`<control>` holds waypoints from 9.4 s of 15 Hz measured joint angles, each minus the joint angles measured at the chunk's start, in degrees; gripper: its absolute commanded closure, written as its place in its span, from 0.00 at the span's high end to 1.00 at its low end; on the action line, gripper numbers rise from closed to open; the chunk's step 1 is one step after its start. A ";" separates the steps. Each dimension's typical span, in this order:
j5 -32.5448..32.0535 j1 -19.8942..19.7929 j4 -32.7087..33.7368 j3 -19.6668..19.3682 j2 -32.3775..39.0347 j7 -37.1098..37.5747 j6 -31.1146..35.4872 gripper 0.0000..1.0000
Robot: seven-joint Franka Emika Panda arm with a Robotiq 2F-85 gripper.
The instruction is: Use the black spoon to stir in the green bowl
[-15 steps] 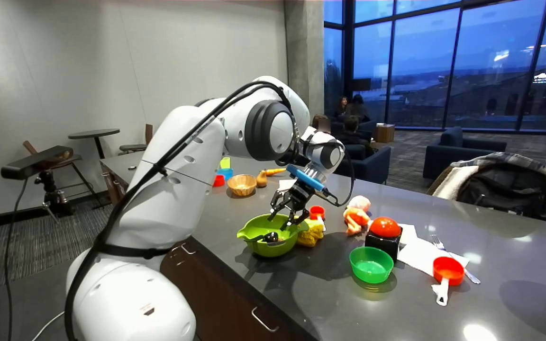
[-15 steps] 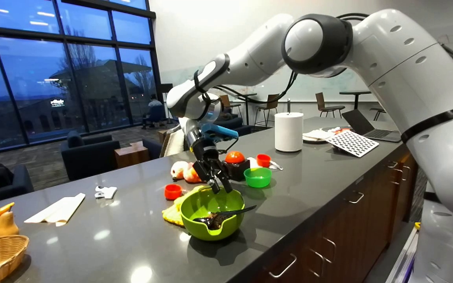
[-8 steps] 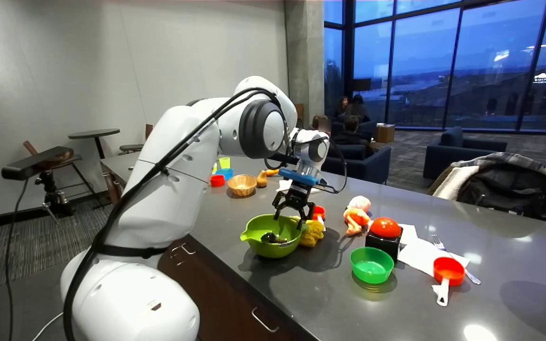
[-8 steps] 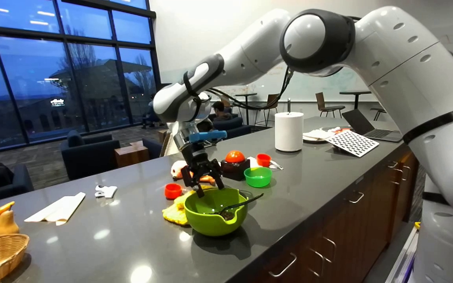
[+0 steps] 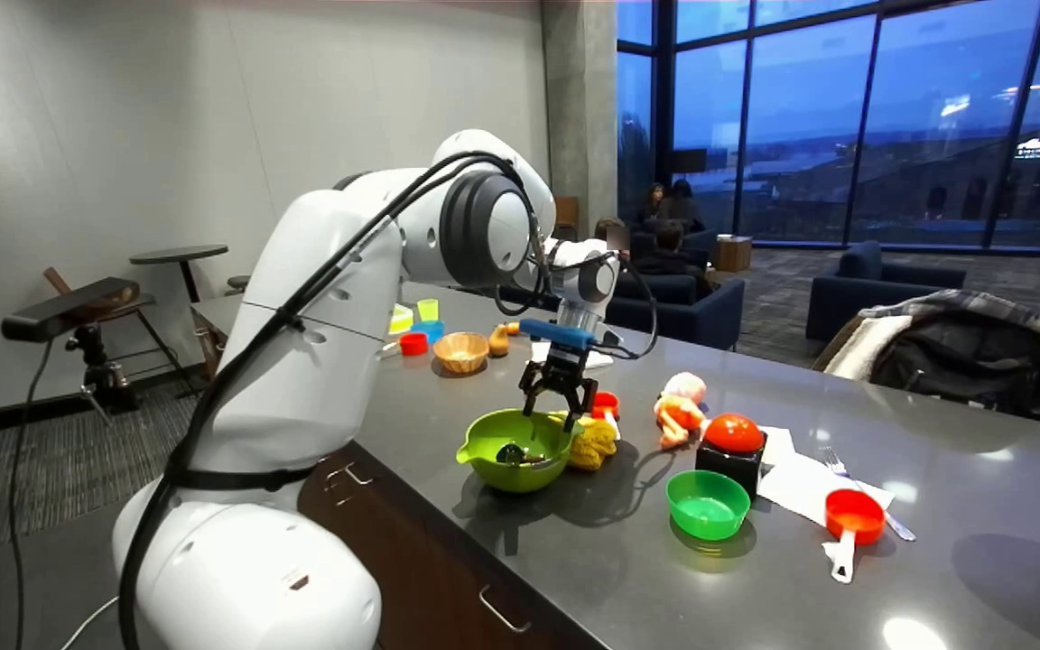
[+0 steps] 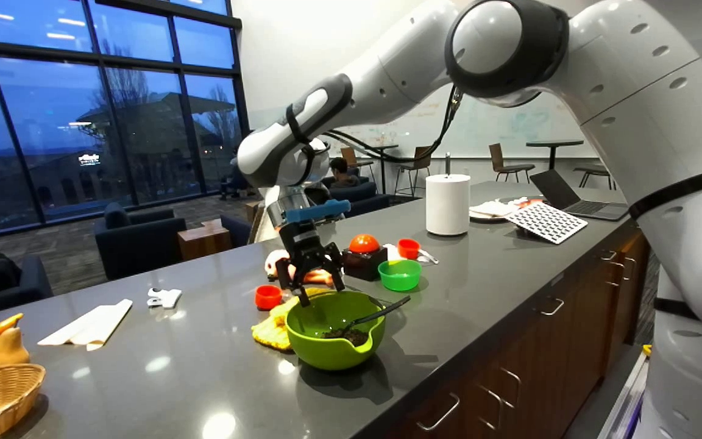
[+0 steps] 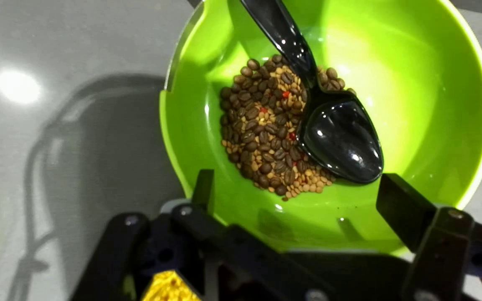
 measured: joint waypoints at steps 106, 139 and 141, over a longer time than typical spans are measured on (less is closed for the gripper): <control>5.84 -0.85 21.37 -0.08 13.18 -6.46 -43.51 0.01; 10.39 -1.74 1.23 -3.02 0.90 -0.69 -38.46 0.01; 10.39 -1.18 -1.68 -2.68 -0.40 -0.75 -36.71 0.01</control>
